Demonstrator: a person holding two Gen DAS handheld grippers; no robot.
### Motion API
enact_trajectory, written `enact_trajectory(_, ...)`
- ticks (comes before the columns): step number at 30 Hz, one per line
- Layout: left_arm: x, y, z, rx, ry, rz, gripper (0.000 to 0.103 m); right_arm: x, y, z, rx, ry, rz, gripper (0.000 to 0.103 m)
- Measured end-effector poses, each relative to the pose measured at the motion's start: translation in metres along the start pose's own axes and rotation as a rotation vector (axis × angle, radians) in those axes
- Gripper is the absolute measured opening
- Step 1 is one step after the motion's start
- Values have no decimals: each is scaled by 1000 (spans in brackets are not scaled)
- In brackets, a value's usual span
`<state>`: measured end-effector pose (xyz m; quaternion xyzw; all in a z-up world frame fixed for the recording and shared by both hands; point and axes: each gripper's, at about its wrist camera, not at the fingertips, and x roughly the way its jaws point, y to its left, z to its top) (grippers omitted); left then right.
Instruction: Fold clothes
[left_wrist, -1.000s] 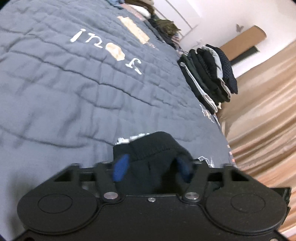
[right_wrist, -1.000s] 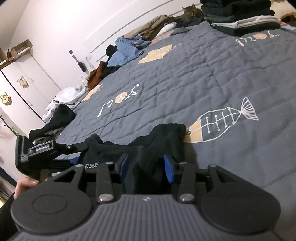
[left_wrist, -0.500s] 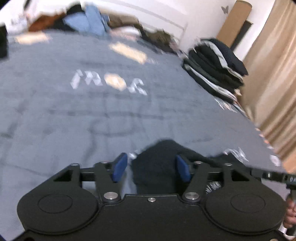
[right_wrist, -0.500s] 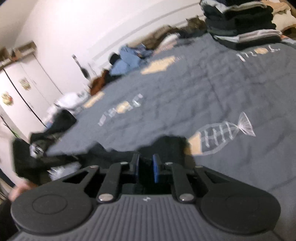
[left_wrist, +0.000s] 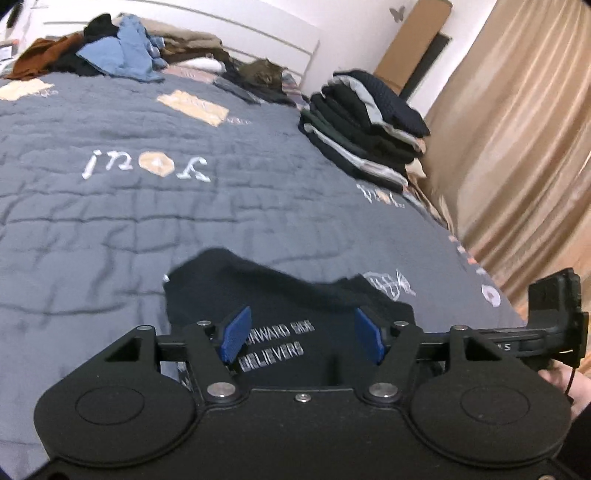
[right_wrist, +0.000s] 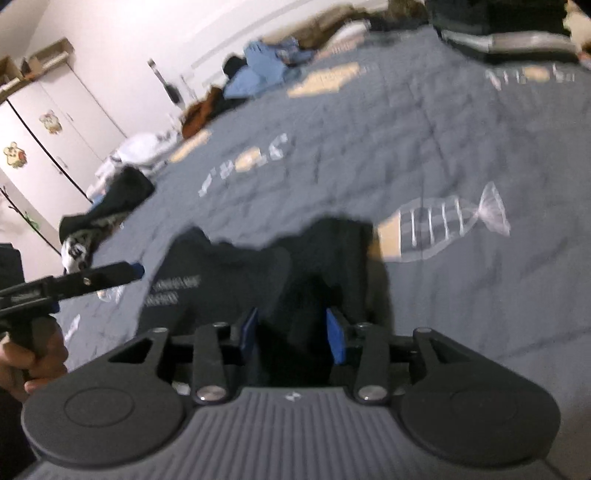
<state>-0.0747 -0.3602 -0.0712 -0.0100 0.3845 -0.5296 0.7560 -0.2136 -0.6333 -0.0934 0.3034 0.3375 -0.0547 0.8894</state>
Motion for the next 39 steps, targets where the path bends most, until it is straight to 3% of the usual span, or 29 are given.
enact_trajectory(1, 2, -1, -2, 1, 6, -2, 62, 1, -1, -1, 14, -11, 9, 35)
enact_trajectory(4, 5, -3, -5, 6, 16, -4, 62, -4, -3, -1, 48, -50, 54, 7)
enact_trajectory(5, 5, -3, -6, 8, 17, -5, 62, -8, -1, 0, 29, -71, 50, 6)
enact_trajectory(9, 6, -4, -6, 10, 16, -8, 62, -20, 21, 1, -178, -161, 0, 5)
enact_trajectory(11, 7, -4, -6, 11, 16, -10, 62, -17, 28, -1, -263, -162, -62, 9)
enact_trajectory(18, 8, -8, -7, 29, 22, -18, 62, -14, -3, 7, -37, -38, -35, 18)
enact_trajectory(22, 8, -8, -8, 24, 24, -21, 62, -28, -18, 9, 56, -122, 12, 32)
enact_trajectory(27, 10, -16, -10, 28, 36, -54, 62, -10, -16, 5, 55, -105, -14, 33)
enact_trajectory(30, 13, -22, -13, 37, 43, -70, 62, -4, -16, 3, 62, -116, -32, 26)
enact_trajectory(32, 16, -24, -16, 35, 52, -76, 62, -3, -17, 2, 75, -122, -48, 11)
enact_trajectory(39, 19, -25, -20, 41, 62, -75, 62, -21, -4, 5, 18, -197, -16, 5)
